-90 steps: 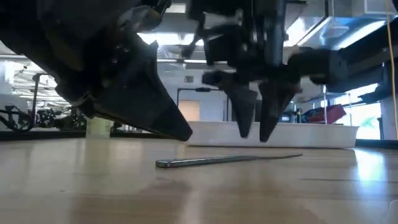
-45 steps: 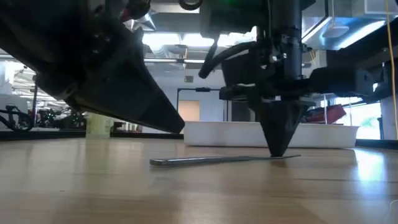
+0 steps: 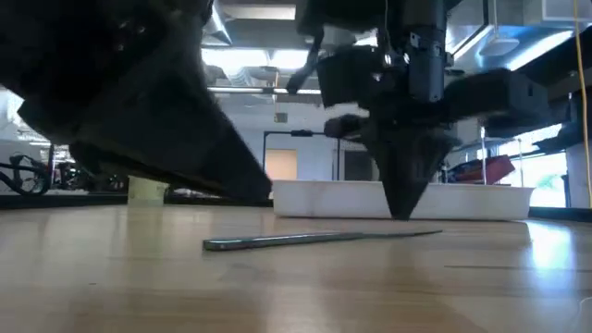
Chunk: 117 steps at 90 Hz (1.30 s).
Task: Sort silverware
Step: Put the blue knife on the white silverware tray
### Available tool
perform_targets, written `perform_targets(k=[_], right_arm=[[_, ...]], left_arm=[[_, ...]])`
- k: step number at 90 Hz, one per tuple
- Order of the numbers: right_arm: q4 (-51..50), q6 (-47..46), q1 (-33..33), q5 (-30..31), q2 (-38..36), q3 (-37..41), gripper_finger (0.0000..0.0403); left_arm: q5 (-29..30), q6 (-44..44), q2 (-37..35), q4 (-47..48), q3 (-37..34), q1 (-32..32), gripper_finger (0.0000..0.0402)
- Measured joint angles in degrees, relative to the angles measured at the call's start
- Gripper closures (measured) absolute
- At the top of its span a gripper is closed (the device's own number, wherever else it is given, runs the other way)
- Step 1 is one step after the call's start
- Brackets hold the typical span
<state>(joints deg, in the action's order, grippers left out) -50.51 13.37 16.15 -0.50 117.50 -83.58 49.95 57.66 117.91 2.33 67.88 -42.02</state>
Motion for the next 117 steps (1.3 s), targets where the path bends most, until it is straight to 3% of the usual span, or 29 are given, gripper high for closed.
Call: perform_targets(k=[31,48,78,103,117], right_arm=[[4.3,-2.5,1.6,1.4,-0.4,3.9,0.0403],[9.2,-3.9,2.3,1.5,-2.6,7.3,0.0403],[16.6,-6.0,2.2,0.8,-6.1,13.5,0.0403],[19.5,-7.4,2.2,-0.6,-6.4,15.3,0.0403],[19.5,-7.4,2.2,-0.6,-6.4,15.4,0.0403]], left_arm=[[1.6,-1.3,0.0,-0.3,0.0,-0.2,0.0154],[12.0,-3.7,1.5,-2.9,0.1,-1.8,0.0078],[19.9,-6.6,11.5,-16.8,0.0,-3.9,0.0064],[20.8,-7.6,12.2,-16.3,0.0,-3.2,0.0064],[18.2,-4.1,12.0,-12.6,0.1,-2.5,0.0064]])
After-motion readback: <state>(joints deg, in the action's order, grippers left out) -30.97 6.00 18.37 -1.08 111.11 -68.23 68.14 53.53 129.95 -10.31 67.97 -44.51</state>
